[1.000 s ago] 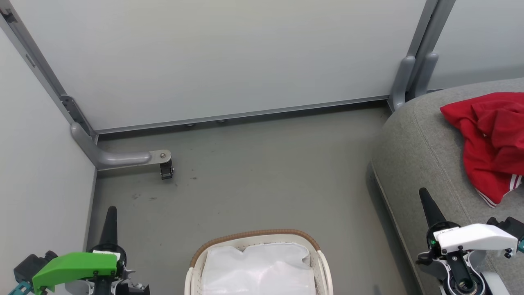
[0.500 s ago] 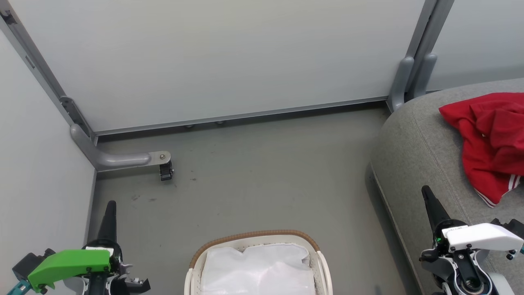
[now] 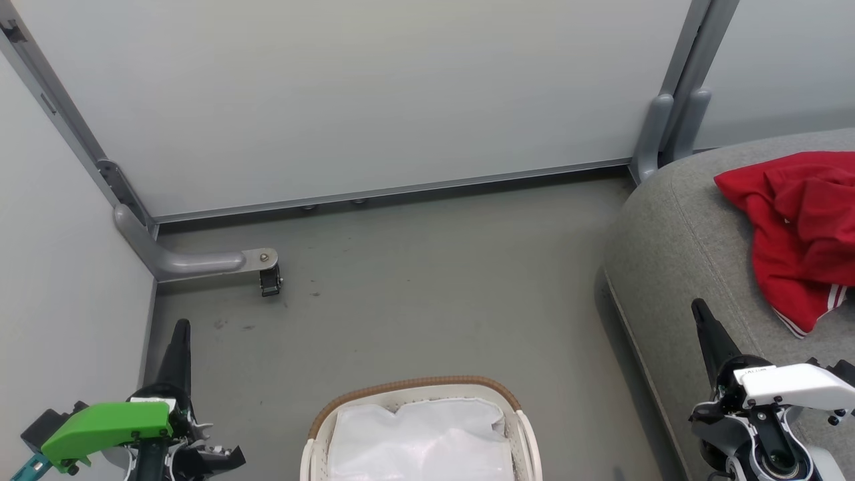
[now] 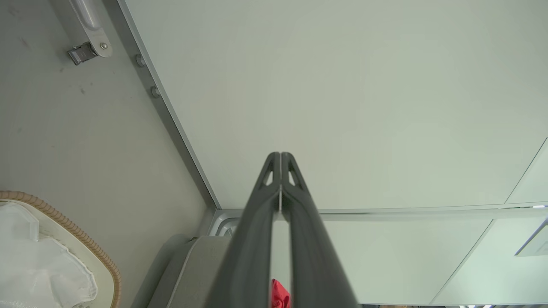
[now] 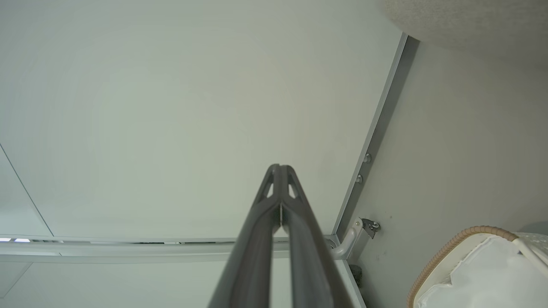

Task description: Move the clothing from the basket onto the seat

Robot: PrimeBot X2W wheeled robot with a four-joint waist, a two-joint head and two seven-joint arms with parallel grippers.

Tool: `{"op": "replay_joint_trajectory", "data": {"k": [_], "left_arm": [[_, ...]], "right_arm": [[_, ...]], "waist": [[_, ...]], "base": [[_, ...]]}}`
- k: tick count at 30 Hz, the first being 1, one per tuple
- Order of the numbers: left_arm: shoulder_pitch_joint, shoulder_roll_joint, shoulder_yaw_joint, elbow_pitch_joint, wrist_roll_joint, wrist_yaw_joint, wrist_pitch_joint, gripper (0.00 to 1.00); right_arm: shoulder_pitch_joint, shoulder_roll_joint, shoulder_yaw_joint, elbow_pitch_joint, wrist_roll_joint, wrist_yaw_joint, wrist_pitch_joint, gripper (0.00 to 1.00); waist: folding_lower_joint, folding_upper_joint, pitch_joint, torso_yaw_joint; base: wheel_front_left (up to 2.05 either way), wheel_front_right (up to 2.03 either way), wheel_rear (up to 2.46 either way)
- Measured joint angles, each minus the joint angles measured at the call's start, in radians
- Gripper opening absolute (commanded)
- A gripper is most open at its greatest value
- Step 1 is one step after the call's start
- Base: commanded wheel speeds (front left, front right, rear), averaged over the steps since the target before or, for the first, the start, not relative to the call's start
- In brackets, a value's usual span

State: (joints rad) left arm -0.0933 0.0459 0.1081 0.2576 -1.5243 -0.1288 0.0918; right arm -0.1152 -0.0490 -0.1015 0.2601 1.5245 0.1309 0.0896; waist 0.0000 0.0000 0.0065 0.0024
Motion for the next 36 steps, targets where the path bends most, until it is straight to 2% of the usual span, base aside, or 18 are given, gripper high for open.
{"op": "replay_joint_trajectory", "data": {"k": [13,36], "left_arm": [[-0.008,0.001,0.005,-0.011,-0.086,0.0,0.022,0.0],[-0.01,0.001,0.005,-0.012,-0.087,0.0,0.022,0.0]], "right_arm": [[0.001,0.0,-0.013,-0.014,0.085,0.0,0.025,0.0],[0.002,0.0,-0.013,-0.015,0.086,0.0,0.025,0.0]], "waist": [[0.0,0.0,-0.003,-0.002],[0.0,0.0,-0.003,-0.002]], "base": [[0.0,0.0,0.0],[0.0,0.0,0.0]]}}
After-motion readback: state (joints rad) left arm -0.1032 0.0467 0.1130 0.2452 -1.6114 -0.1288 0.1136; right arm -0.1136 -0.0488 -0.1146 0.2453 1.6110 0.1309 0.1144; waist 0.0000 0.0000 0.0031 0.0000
